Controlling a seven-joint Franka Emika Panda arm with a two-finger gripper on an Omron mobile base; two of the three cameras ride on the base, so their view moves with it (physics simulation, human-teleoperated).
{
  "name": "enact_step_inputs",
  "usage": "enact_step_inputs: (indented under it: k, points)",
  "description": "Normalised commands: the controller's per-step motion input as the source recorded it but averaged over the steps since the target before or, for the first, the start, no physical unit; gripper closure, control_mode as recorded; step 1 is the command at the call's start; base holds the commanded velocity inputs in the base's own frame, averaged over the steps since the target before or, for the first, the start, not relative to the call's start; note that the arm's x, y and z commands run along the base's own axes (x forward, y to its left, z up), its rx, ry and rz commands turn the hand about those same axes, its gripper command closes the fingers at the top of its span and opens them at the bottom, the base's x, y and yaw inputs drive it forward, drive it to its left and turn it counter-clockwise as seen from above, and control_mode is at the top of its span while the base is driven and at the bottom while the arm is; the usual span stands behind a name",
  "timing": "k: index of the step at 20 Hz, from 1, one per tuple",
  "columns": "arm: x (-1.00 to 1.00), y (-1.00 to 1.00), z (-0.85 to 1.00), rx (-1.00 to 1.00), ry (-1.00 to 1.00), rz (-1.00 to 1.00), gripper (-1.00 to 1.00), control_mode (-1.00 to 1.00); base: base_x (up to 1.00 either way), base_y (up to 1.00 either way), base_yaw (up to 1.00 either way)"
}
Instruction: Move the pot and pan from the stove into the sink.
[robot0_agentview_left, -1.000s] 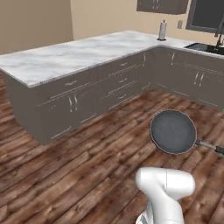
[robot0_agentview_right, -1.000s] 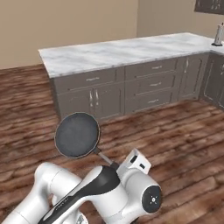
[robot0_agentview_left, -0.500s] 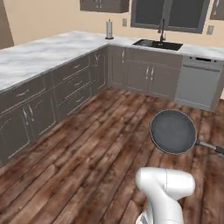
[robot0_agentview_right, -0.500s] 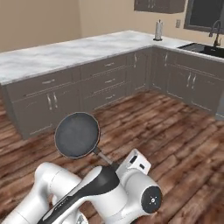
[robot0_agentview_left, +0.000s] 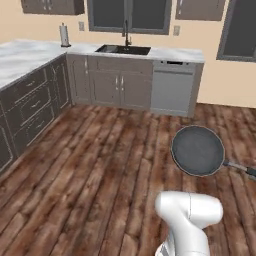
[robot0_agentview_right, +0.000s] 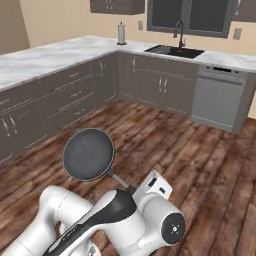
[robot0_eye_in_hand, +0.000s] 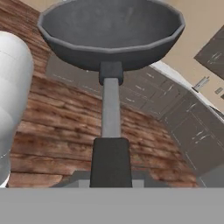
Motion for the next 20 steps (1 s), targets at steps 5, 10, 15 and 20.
enact_step_inputs:
  k: [5, 10, 15, 20]
  points:
    - [0.00, 0.00, 0.00, 0.00, 0.00, 0.00, 1.00, 1.00, 0.00, -0.21, -0.45]
    - [0.00, 0.00, 0.00, 0.00, 0.00, 0.00, 1.00, 1.00, 0.00, -0.11, -0.29]
    - [0.00, 0.00, 0.00, 0.00, 0.00, 0.00, 1.00, 1.00, 0.00, 0.32, -0.04]
    - [0.00, 0.00, 0.00, 0.00, 0.00, 0.00, 1.00, 1.00, 0.00, 0.81, -0.09]
